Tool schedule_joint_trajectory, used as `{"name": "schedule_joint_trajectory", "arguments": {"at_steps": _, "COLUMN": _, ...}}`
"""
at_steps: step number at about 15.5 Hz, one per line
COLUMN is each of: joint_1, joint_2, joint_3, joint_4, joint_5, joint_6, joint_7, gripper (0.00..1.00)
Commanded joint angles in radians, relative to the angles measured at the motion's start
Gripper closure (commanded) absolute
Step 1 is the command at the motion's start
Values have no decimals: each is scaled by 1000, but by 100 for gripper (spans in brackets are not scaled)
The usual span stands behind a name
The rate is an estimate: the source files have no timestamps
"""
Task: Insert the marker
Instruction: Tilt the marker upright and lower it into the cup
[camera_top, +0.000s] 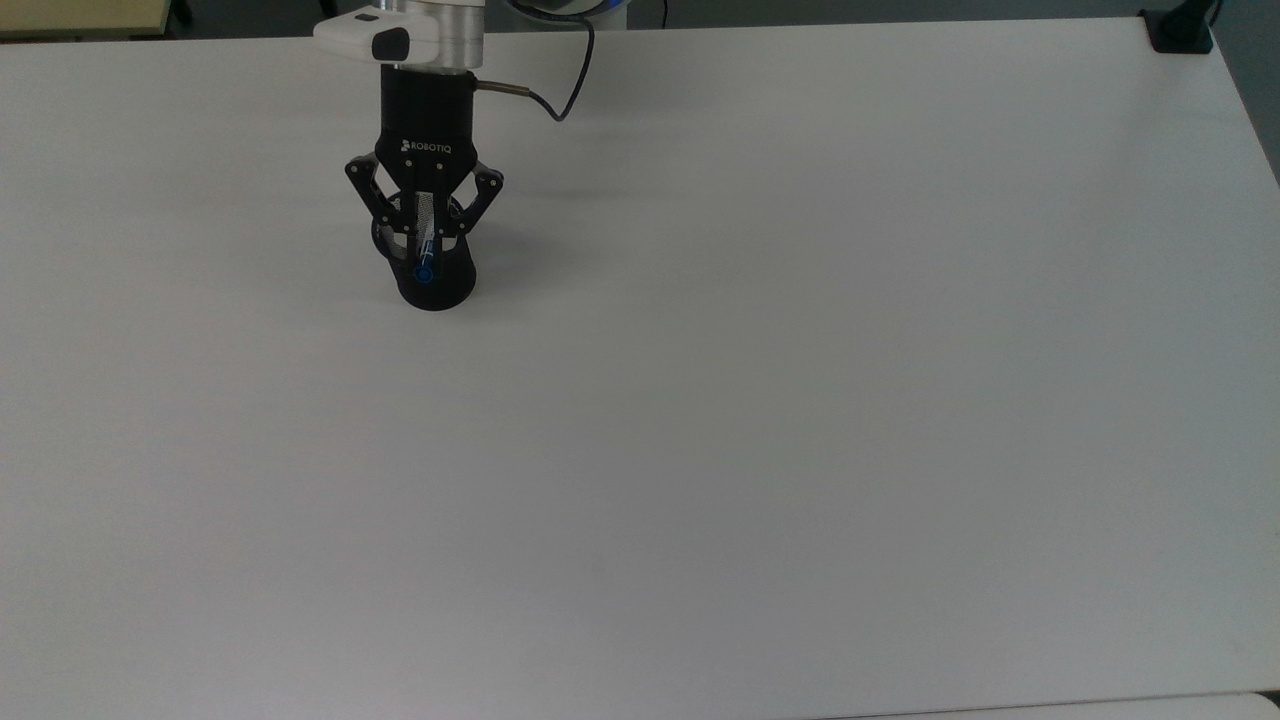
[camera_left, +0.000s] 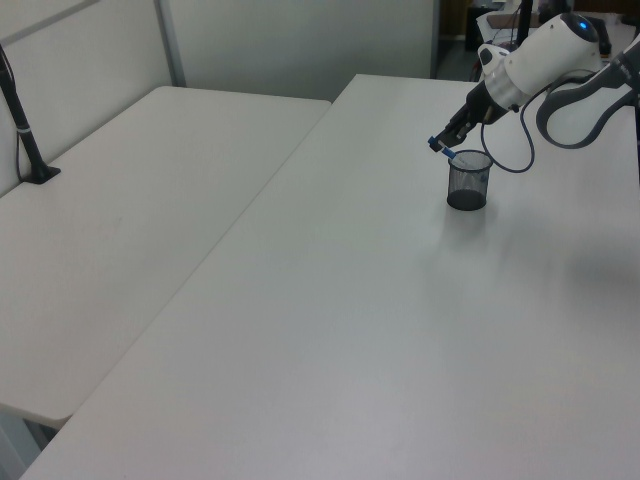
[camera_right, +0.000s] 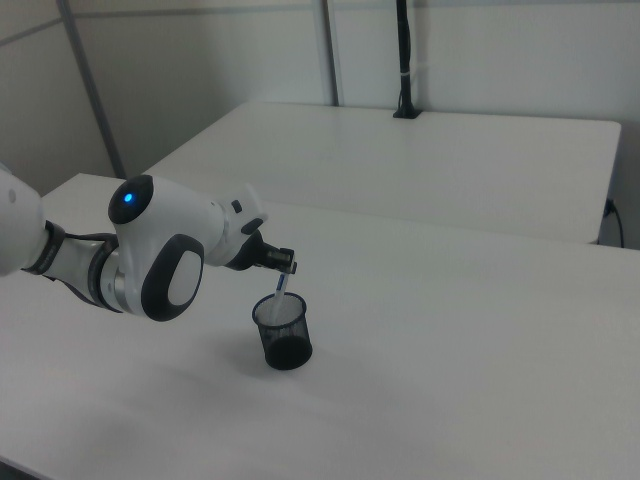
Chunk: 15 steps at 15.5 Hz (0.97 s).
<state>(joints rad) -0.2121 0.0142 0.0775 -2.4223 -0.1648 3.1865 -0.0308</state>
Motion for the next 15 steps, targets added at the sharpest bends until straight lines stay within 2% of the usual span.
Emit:
{"name": "schedule_joint_trajectory", "arguments": {"at_steps": 1, "joint_1": 5, "joint_2": -28, "joint_3": -8, "joint_4": -27, "joint_5": -15, "joint_6": -4, "joint_7": -15, "gripper": 91}}
{"name": "schedule_joint_trajectory", "arguments": {"at_steps": 4, "joint_1": -6, "joint_2": -30, "joint_3": -7, "joint_4": -23, "joint_5": -15, "joint_6": -5, "joint_7": -15, "gripper": 71}}
{"name": "schedule_joint_trajectory", "arguments": {"at_steps": 10, "joint_1": -10, "joint_2": -43, "joint_3": -8, "joint_4": -20, "joint_5": -15, "joint_6": -5, "joint_7": -3, "gripper": 64}}
{"name": "schedule_joint_trajectory", "arguments": {"at_steps": 12, "joint_1": -12, "joint_2": -43, "joint_3": -8, "joint_4": -6, "joint_5": -12, "joint_6": -5, "joint_7": 2, "gripper": 47}}
{"name": "schedule_joint_trajectory", "arguments": {"at_steps": 13, "joint_1": -12, "joint_2": -48, "joint_3": -8, "joint_4": -4, "joint_5": -9, "joint_6": -5, "joint_7": 14, "gripper": 33}}
{"name": "schedule_joint_trajectory", "arguments": {"at_steps": 14, "joint_1": -12, "joint_2": -56, "joint_3": -10, "joint_4": 3, "joint_5": -4, "joint_6": -10, "joint_7": 38, "gripper": 11}}
{"name": "schedule_joint_trajectory", "arguments": {"at_steps": 15, "joint_1": -12, "joint_2": -63, "joint_3": -10, "joint_4": 18, "joint_5": -4, "joint_6": -48, "joint_7": 76, "gripper": 0}}
